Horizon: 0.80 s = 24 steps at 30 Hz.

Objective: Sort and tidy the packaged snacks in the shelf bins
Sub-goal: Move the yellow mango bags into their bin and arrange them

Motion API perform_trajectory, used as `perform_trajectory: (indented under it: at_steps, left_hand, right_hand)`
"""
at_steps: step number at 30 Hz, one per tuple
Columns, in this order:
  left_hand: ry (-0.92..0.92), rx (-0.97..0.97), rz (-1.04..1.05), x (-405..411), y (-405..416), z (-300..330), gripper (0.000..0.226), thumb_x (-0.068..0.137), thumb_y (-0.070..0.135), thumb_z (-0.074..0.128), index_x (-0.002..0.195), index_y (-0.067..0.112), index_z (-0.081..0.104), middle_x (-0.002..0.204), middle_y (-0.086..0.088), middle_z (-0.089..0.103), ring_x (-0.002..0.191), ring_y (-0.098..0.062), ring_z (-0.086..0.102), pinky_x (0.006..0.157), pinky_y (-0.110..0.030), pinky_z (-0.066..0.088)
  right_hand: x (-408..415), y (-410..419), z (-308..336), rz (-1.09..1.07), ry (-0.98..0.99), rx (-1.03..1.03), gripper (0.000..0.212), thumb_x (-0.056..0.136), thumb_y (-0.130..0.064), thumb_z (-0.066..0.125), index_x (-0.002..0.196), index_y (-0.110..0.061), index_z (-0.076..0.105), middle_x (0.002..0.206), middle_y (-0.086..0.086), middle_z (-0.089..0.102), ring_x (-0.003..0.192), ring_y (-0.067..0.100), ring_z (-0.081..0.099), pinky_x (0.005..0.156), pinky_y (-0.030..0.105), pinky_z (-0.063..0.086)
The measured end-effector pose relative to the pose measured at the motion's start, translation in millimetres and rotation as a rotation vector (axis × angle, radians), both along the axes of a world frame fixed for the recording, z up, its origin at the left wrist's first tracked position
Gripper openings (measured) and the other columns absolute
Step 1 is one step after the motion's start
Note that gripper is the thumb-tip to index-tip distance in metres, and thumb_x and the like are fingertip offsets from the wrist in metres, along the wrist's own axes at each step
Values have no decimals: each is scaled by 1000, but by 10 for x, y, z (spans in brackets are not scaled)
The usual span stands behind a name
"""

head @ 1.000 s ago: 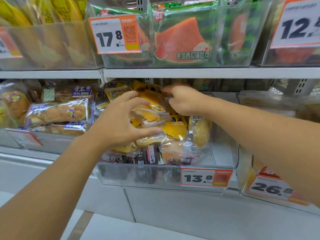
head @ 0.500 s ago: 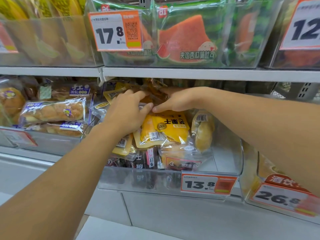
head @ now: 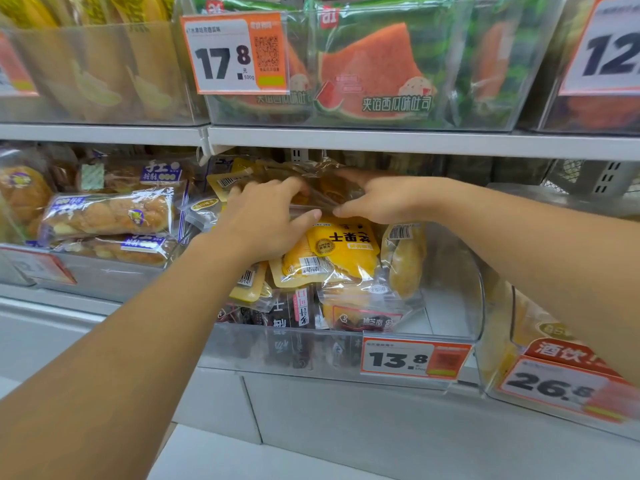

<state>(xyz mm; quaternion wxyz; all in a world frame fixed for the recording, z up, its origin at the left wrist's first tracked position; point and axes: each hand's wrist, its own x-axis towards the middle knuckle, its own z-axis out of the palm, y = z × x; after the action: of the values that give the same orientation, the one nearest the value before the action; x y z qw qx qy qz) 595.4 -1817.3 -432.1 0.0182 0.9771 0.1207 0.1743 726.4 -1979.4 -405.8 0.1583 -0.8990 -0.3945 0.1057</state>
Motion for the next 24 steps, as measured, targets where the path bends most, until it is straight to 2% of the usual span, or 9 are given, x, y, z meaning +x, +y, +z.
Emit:
perform_trajectory:
  at_steps: [2,3,5,8,10,14,17,21,24]
  left_hand:
    - [12,6,-28,-1,-23,-7,48,97,59,46,135,29,46,132,-4,60,122,-35,53,108,-57,33]
    - [9,13,-40,-10,-23,-11,46,97,56,48,135,30,45,133,-2,59,122,-35,53,109,-58,32]
    - [3,36,-59,-35,-2,-30,43,98,51,51,135,31,44,133,0,58,122,-35,52,108,-59,33]
    - [-6,65,-71,-54,58,-60,44,100,49,48,139,31,44,133,1,56,122,-33,51,107,-56,35]
    - [-29,76,-73,-53,108,-91,44,102,46,44,142,29,45,132,0,56,120,-32,52,106,-53,36]
    - [-92,73,-99,-66,182,-133,42,100,43,46,138,26,50,128,0,58,116,-32,54,101,-51,41]
    - [-107,80,-125,-83,167,-131,42,99,42,49,138,26,50,129,1,57,117,-31,53,101,-52,41]
    - [-152,37,-173,-133,99,-98,47,99,42,53,142,24,48,134,2,56,121,-29,52,101,-51,44]
    - [-158,15,-196,-184,79,-85,47,98,45,54,140,26,50,135,3,56,121,-27,53,99,-51,45]
  right_hand:
    - [-16,36,-36,-5,57,6,76,95,-46,53,157,-41,11,161,-5,28,138,22,39,114,40,34]
    - [-5,72,-57,-11,86,8,79,91,-48,53,157,-44,9,163,-5,25,139,22,37,115,42,33]
    - [33,139,-78,-24,116,45,82,83,-54,55,154,-48,15,160,-7,28,138,20,37,114,43,33]
    - [9,170,-32,18,218,101,69,88,-54,64,148,-41,33,143,-12,43,129,13,44,112,35,34]
    - [-6,164,-6,81,239,64,72,90,-56,63,151,-38,30,150,-8,38,137,15,38,117,35,27]
    - [-35,185,-25,117,109,87,76,92,-49,66,154,-35,25,157,-8,34,133,9,37,104,24,28]
    - [-24,185,-27,106,50,63,71,95,-48,61,155,-38,25,158,-8,35,139,18,38,114,33,32]
    - [-92,128,38,132,-158,-24,38,106,-31,41,144,-34,48,137,2,57,116,26,57,104,41,45]
    - [-254,39,32,186,-298,-71,37,105,-15,39,133,-24,61,129,8,64,114,30,59,100,46,48]
